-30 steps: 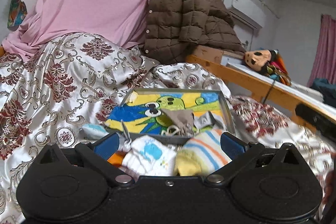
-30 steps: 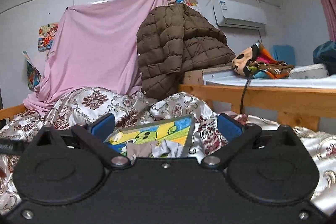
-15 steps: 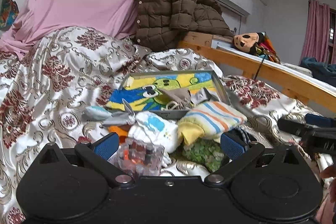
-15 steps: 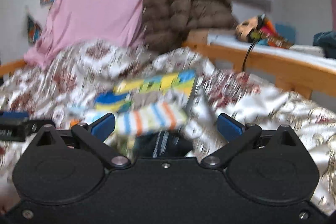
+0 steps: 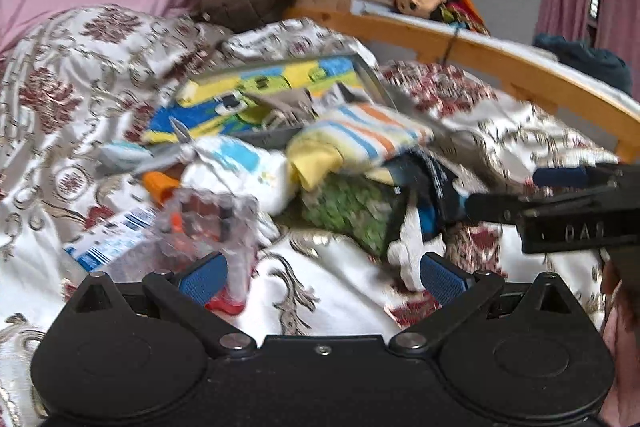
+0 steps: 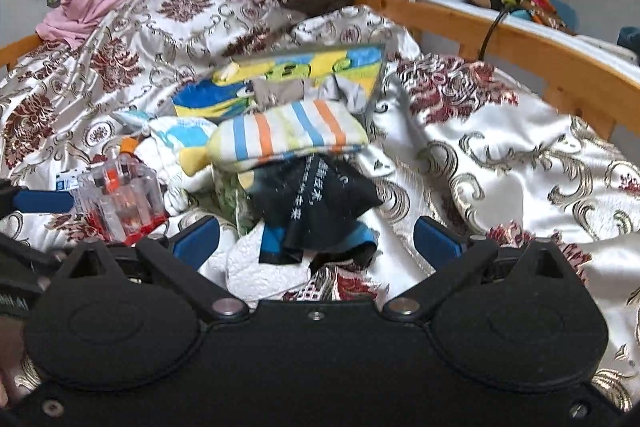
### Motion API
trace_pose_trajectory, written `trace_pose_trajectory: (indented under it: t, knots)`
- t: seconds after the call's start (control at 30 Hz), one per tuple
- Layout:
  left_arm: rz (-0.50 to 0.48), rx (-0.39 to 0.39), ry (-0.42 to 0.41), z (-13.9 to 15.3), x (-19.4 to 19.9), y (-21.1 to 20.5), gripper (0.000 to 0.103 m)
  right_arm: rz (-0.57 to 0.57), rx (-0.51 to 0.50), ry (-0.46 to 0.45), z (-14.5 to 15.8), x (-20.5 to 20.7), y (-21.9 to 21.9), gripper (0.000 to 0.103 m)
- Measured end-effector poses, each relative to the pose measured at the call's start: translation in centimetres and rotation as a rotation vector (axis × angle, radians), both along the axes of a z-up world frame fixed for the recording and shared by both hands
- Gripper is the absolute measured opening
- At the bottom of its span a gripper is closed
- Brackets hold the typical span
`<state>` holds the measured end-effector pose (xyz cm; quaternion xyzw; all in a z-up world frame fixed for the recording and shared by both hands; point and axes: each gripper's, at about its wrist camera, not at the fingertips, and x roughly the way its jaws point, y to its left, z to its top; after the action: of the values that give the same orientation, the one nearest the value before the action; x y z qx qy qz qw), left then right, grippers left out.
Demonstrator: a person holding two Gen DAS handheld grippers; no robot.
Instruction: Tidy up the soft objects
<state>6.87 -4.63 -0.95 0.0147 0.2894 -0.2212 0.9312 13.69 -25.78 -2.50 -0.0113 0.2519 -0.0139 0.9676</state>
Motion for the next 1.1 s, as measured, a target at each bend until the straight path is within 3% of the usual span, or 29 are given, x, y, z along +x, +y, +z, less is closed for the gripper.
trace_pose_trajectory:
  t: [0.13, 0.53, 0.7, 0.77, 1.1]
  knots:
    - [-0.037, 0.028, 0.043, -1.2, 0.8, -1.1, 0.102, 0.008, -0.006, 0.043, -0.6, 0.9, 0.0, 0.102]
    - [-0.176, -0.046, 0.092, -2.9, 2.4, -3.6, 0.102, -0.006, 0.09, 0.087, -1.3, 3.6, -1.5, 0.102]
    - [-0.208, -0.085, 0.09, -3.2, 3.1, -4.5, 0.1, -0.02, 0.129, 0.078, -1.3, 4.8, -2.7, 0.092]
    - [-0.208, -0.117, 0.105, -3.4, 3.8, -4.4, 0.094, -0.026, 0.139, 0.068, -1.5, 5.4, -3.1, 0.082]
    - [-0.195, -0.249, 0.198, -4.5, 5.9, -3.8, 0.075, 0.027, 0.174, 0.07, -2.0, 8.2, -3.8, 0.059]
